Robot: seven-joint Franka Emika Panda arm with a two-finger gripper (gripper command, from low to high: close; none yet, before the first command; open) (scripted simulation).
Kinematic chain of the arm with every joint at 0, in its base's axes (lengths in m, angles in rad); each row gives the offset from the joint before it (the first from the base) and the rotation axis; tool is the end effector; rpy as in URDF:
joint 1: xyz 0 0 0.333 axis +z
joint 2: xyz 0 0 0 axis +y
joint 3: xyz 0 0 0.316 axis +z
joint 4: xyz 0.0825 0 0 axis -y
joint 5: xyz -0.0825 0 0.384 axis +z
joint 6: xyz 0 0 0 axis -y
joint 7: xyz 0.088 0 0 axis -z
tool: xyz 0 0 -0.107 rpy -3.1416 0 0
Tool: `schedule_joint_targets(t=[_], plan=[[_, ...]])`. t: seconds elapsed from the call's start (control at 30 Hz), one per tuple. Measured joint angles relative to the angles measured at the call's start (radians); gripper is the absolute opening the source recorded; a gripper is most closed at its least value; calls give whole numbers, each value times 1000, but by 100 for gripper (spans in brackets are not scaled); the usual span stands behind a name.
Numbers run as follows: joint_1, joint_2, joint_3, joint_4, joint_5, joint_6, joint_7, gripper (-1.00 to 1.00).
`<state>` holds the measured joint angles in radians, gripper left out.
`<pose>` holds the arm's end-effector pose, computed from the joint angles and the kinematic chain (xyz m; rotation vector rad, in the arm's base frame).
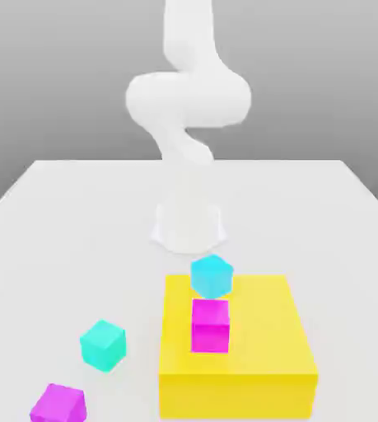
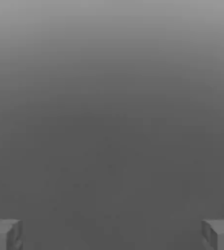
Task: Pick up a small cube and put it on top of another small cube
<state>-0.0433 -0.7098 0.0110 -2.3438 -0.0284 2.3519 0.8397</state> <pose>0.3816 -0.0114 0.6618 -2.4832 1.1382 -0.9616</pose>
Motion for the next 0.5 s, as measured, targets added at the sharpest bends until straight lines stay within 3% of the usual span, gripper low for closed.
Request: schedule_joint_targets(t=[0.3,0.5], plan=[[-140,337,-3,-161,-90,191,136,0],[-201,554,-42,-267,-100,317,190,0]])
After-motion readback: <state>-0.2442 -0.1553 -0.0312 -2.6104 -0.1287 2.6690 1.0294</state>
